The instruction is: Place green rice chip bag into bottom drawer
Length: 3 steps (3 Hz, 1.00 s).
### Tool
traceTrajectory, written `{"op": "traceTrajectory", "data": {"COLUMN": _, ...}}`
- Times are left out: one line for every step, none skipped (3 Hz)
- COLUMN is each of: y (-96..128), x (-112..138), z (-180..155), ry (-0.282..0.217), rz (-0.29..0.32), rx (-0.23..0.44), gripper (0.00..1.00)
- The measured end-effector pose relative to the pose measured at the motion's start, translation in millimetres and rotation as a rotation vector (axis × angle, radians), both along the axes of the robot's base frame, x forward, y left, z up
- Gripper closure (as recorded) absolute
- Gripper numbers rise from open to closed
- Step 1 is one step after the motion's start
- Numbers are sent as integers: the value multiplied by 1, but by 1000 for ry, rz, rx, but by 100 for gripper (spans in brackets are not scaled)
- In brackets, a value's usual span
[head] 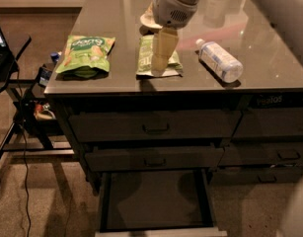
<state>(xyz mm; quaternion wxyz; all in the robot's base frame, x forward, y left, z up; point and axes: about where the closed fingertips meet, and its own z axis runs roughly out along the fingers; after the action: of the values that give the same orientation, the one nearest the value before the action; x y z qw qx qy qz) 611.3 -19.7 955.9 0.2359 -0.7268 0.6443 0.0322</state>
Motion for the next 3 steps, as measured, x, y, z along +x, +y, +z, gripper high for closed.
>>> {"op": "traceTrajectory", "data": {"y": 24, "x": 29, "z": -1, "ry": 33, "rz": 43, "rx": 24, "gripper": 0}}
{"op": "traceTrajectory", "data": {"y": 26, "x": 33, "z": 5, "ry": 17, "rz": 41, "rx": 36, "gripper": 0}}
{"op": "traceTrajectory", "data": {"y": 54, "x": 37, "z": -3, "ry": 9, "rz": 75, "rx": 81, "gripper": 0}}
